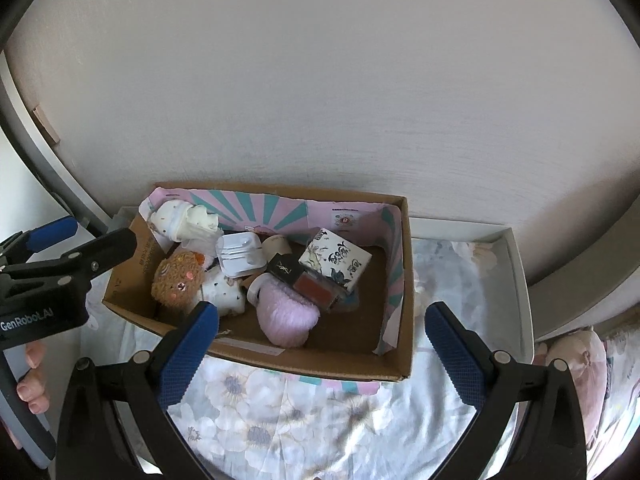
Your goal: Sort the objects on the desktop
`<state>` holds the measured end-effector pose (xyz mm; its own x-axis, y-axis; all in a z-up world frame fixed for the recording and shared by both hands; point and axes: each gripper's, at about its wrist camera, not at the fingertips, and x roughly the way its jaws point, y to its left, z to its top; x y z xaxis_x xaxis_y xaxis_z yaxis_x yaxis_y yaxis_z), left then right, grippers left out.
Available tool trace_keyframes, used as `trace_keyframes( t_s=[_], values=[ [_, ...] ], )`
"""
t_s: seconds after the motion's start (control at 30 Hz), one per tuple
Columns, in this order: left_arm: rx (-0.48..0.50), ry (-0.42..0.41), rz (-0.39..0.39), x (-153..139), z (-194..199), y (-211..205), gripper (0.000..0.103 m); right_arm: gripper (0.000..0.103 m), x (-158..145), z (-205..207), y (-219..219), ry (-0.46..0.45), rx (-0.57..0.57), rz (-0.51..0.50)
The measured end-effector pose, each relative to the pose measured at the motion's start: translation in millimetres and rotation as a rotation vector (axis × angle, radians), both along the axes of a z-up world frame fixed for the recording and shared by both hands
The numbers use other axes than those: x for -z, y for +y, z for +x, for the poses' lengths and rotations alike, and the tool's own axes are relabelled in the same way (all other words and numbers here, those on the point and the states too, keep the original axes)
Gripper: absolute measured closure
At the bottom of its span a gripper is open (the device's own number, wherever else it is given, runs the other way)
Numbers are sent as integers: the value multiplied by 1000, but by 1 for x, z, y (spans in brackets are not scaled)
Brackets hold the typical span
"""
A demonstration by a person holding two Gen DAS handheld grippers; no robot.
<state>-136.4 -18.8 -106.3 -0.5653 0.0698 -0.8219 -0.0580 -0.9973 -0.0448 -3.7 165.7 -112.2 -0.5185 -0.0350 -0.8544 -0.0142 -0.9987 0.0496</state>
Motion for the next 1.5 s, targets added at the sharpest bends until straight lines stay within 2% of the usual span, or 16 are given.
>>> trace_keyframes(
  t_s=[0.73,1.0,1.23,1.5],
  values=[
    [-36,9,-18,-18,16,-6,0,0,-16,8,-6,12,22,23],
    [-49,62,-36,-56,35,-7,0,0,-47,24,0,29,92,46],
    [-70,85,-7,-84,54,-8,0,0,-74,46,4,55,134,53],
    [-122,118,27,-107,78,-14,0,0,-89,72,6,77,155,39]
  ],
)
